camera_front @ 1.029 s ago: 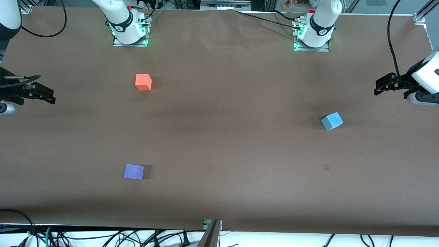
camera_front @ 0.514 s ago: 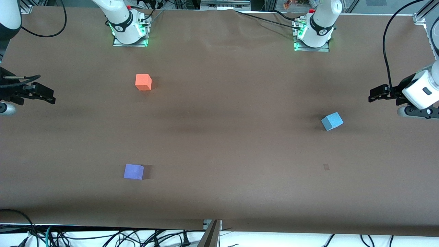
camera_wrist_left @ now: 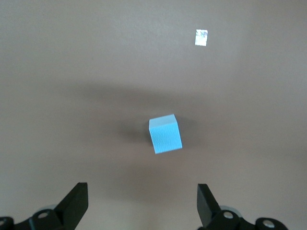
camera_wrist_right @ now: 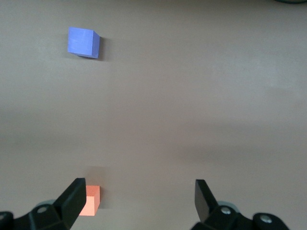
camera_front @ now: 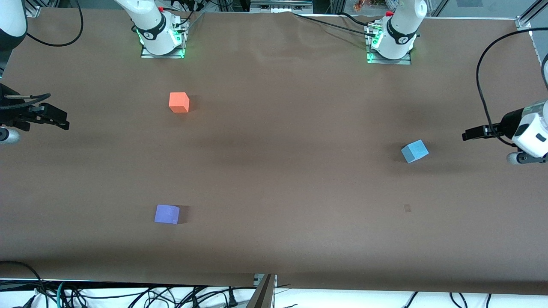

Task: Place blue block between orange and purple blocks
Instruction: 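Lower the left gripper onto the light blue cube and grasp it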

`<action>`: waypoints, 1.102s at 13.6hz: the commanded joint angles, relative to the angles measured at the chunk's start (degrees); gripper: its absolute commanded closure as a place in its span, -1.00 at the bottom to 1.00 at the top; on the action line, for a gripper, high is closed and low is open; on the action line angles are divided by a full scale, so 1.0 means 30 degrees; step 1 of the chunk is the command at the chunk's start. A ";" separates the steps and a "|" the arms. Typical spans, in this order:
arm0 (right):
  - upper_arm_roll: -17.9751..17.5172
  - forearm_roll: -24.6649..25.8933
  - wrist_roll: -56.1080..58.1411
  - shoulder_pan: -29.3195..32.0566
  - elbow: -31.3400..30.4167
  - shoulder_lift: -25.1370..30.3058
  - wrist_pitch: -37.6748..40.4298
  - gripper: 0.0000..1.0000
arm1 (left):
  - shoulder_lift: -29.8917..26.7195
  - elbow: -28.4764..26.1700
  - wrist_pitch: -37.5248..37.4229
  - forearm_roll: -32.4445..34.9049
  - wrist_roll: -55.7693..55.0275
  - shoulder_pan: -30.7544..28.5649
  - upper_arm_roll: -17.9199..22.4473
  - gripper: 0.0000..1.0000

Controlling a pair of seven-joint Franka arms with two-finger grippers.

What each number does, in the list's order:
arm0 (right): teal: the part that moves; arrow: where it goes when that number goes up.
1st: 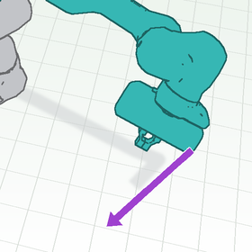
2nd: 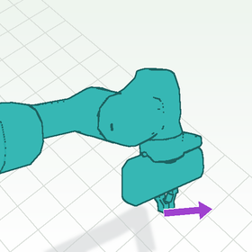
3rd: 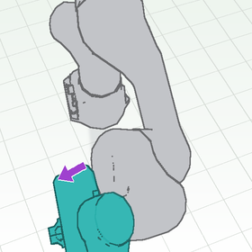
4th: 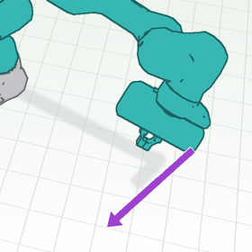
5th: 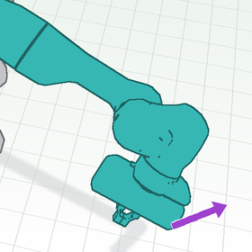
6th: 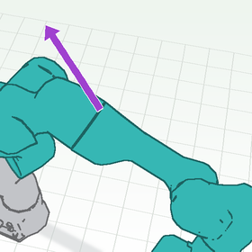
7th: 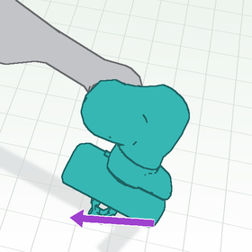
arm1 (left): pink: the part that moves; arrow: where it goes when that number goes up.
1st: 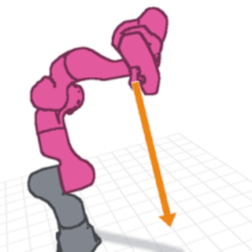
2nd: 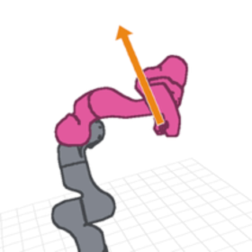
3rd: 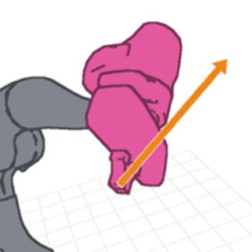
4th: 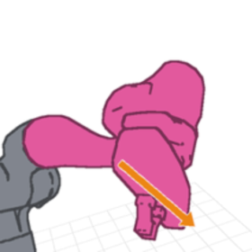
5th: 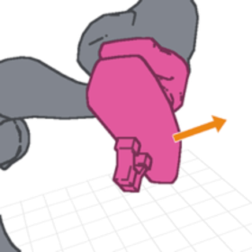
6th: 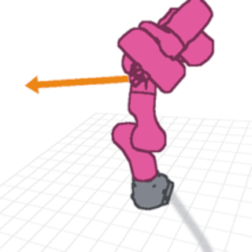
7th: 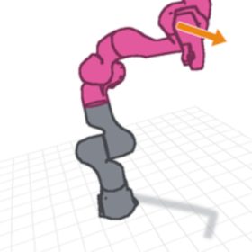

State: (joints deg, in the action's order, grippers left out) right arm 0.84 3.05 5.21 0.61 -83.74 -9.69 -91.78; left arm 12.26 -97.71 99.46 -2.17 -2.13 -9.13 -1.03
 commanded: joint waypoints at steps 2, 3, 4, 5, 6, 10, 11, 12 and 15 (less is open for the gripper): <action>-0.0017 -0.0107 -0.0214 -0.0028 0.0287 -0.0079 0.0242 -1.00 | -0.0278 -0.3866 0.5150 -0.0128 -0.0987 0.0056 -0.0156 -1.00; -0.0017 -0.0107 -0.0214 -0.0028 0.0287 -0.0079 0.0242 -1.00 | -0.0249 -0.4891 0.6702 -0.0098 -0.1017 0.0114 -0.0156 -1.00; -0.0017 -0.0107 -0.0214 -0.0028 0.0287 -0.0079 0.0242 -1.00 | -0.0162 -0.5858 0.8226 -0.0097 -0.1047 0.0202 -0.0185 -1.00; -0.0017 -0.0107 -0.0214 -0.0028 0.0287 -0.0079 0.0242 -1.00 | -0.0016 -0.6767 0.9750 -0.0097 -0.1540 0.0348 -0.0214 -1.00; -0.0017 -0.0107 -0.0214 -0.0028 0.0287 -0.0079 0.0242 -1.00 | 0.0362 -0.7385 1.0780 -0.0068 -0.2154 0.0668 -0.0273 -1.00; -0.0017 -0.0078 -0.0185 -0.0028 0.0316 -0.0108 0.0242 -1.00 | 0.1508 -0.8150 1.1667 -0.0068 -0.3917 0.1168 -0.0273 -1.00; -0.0017 -0.0078 -0.0185 -0.0028 0.0287 -0.0108 0.0242 -1.00 | 0.1654 -0.8559 1.2046 -0.0068 -0.4034 0.1199 -0.0273 -1.00; -0.0017 -0.0078 -0.0185 -0.0028 0.0287 -0.0108 0.0184 -1.00 | 0.1800 -0.9143 1.2920 -0.0068 -0.4325 0.1228 -0.0273 -1.00; -0.0017 -0.0078 -0.0244 -0.0057 0.0287 -0.0108 0.0184 -1.00 | 0.2386 -1.0671 1.5475 -0.0068 -0.4416 0.1491 -0.0273 -1.00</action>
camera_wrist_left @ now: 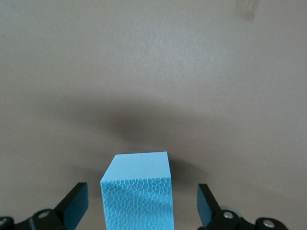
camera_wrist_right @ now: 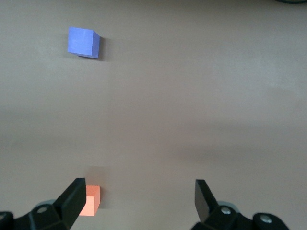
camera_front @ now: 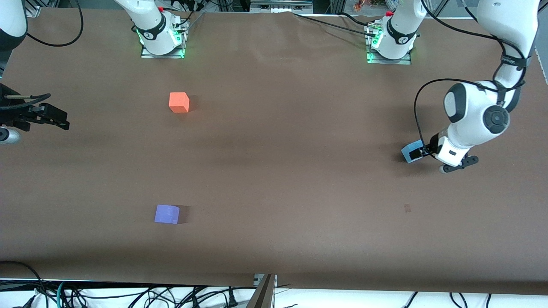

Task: Place blue block between orange and purple blocks
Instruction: 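Lower the left gripper onto the light blue cube and grasp it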

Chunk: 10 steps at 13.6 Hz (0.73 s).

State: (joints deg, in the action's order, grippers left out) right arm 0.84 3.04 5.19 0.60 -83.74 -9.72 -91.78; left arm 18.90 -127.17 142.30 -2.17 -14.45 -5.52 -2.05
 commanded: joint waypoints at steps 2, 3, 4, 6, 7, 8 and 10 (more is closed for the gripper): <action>-0.0016 -0.0077 -0.0236 -0.0052 0.0287 -0.0100 0.0214 -1.00 | 0.0291 -0.0997 0.1257 -0.0068 -0.0310 0.0286 0.0067 -1.00; -0.0016 -0.0077 -0.0265 -0.0052 0.0287 -0.0071 0.0214 -1.00 | 0.0408 -0.1057 0.1344 -0.0068 -0.0310 0.0344 0.0067 -1.00; -0.0016 -0.0077 -0.0266 -0.0052 0.0287 -0.0100 0.0214 -1.00 | 0.0467 -0.1057 0.1461 -0.0068 -0.0281 0.0345 0.0067 -0.86; -0.0016 -0.0077 -0.0295 -0.0052 0.0287 -0.0071 0.0243 -1.00 | 0.0468 -0.1028 0.1433 -0.0068 -0.0281 0.0345 0.0067 0.31; -0.0045 -0.0077 -0.0295 -0.0081 0.0287 -0.0071 0.0214 -1.00 | 0.0496 -0.1028 0.1404 -0.0068 -0.0310 0.0345 0.0067 0.47; -0.0016 -0.0077 -0.0295 -0.0053 0.0287 -0.0071 0.0243 -1.00 | 0.0468 -0.0999 0.1403 -0.0068 -0.0281 0.0316 0.0067 0.65; -0.0016 -0.0077 -0.0295 -0.0081 0.0287 -0.0071 0.0243 -1.00 | 0.0351 -0.0882 0.1257 -0.0068 -0.0281 0.0316 0.0067 0.87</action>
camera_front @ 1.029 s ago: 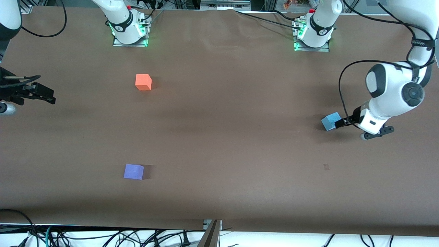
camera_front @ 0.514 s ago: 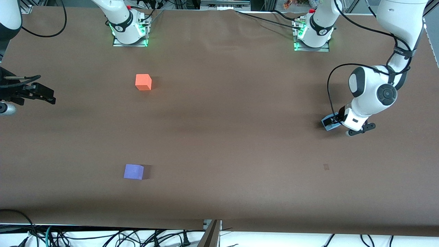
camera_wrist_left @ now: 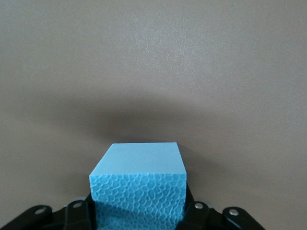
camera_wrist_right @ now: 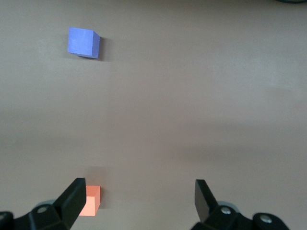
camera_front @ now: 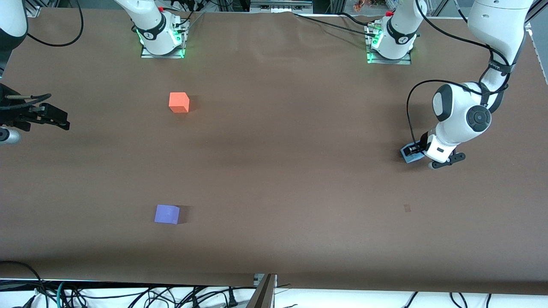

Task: Place blue block between orange and purple blocks
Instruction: 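Lower the left gripper onto the light blue cube and grasp it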

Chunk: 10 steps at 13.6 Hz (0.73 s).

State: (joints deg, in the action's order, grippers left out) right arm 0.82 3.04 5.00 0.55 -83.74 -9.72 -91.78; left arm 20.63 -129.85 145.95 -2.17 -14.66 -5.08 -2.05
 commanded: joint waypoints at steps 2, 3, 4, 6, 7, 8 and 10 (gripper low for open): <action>-0.0009 -0.0077 -0.0260 -0.0038 0.0287 -0.0069 0.0214 -1.00 | -0.0460 0.0216 -0.0016 -0.0068 -0.0065 0.0170 0.0069 0.86; -0.0009 -0.0077 -0.0173 -0.0037 0.0287 -0.0069 0.0156 -1.00 | -0.0780 0.0420 -0.0075 -0.0068 -0.0035 0.0170 0.0069 0.86; -0.0009 -0.0106 -0.0259 -0.0066 0.0287 -0.0069 0.0097 -1.00 | -0.1073 0.0625 -0.0423 -0.0068 -0.0035 0.0199 0.0040 0.87; -0.0039 -0.0106 -0.0260 -0.0125 0.0287 -0.0040 -0.0020 -1.00 | -0.1398 0.2316 -0.3484 -0.0068 -0.0035 0.0433 -0.0367 0.86; -0.0039 -0.0106 -0.0231 -0.0154 0.0170 -0.0040 -0.0079 -1.00 | -0.1398 0.3748 -0.5649 -0.0039 0.0023 0.0434 -0.0544 0.87; -0.0010 -0.0077 -0.0230 -0.0155 -0.0005 -0.0272 -0.0514 -1.00 | -0.1369 0.5125 -0.7498 0.0106 0.0024 0.0492 -0.0778 0.87; 0.0020 -0.0048 -0.0230 -0.0126 -0.0065 -0.0275 -0.0547 -1.00 | -0.1195 0.7616 -1.0431 0.0516 -0.0034 0.0493 -0.1917 0.87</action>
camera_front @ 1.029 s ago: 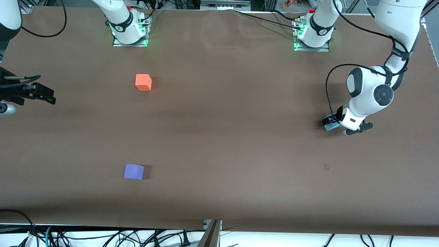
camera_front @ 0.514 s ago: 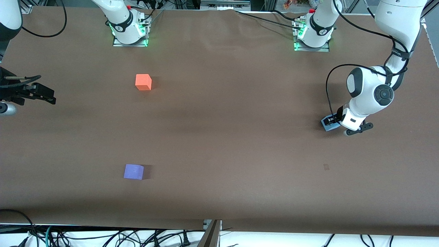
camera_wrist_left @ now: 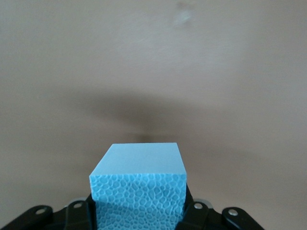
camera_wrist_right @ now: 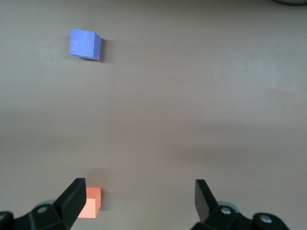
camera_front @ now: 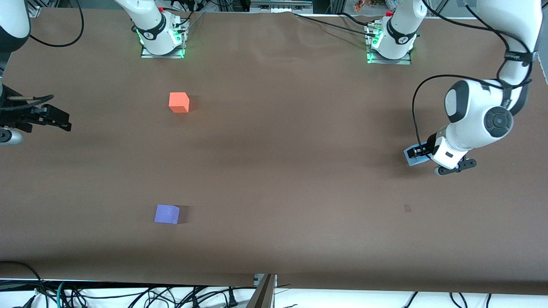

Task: Place blue block between orange and purple blocks
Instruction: 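Carry the blue cube with the left gripper toward the table's middle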

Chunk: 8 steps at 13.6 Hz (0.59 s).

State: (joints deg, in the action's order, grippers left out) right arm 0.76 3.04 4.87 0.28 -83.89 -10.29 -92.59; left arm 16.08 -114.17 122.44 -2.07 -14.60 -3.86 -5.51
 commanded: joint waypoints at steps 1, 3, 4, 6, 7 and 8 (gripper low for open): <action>0.0038 0.0099 -0.0186 -0.0036 -0.0015 -0.0056 -0.0308 -1.00 | 0.0470 0.3417 -0.3742 0.0544 -0.0228 0.0174 -0.1262 0.87; 0.0038 0.0188 -0.0012 -0.0065 -0.0045 0.0003 -0.0133 -1.00 | 0.0676 0.4712 -0.4397 0.0574 -0.0317 0.1426 -0.1677 0.87; 0.0038 0.0159 0.0135 -0.0065 -0.0045 0.0003 -0.0103 -1.00 | 0.0792 0.5094 -0.4427 0.0516 -0.0492 0.2449 -0.1678 0.87; 0.0038 0.0072 0.0282 -0.0065 0.0014 -0.0142 -0.0103 -1.00 | 0.1727 0.6030 -0.4399 0.0486 -0.2066 0.4236 -0.1707 0.87; 0.0038 0.0071 0.0109 -0.0065 0.0014 -0.0172 -0.0074 -1.00 | 0.2398 0.6615 -0.4340 0.0544 -0.3120 0.5175 -0.1678 0.87; 0.0009 0.0013 -0.0009 -0.0152 0.0014 -0.0231 -0.0074 -1.00 | 0.3304 0.7462 -0.4311 0.0545 -0.3768 0.6199 -0.1678 0.87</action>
State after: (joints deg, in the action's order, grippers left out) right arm 0.78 3.07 5.04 0.24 -83.91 -10.89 -93.02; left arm 19.83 -98.43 110.74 -1.87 -21.74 9.81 -11.09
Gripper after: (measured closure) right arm 0.000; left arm 0.392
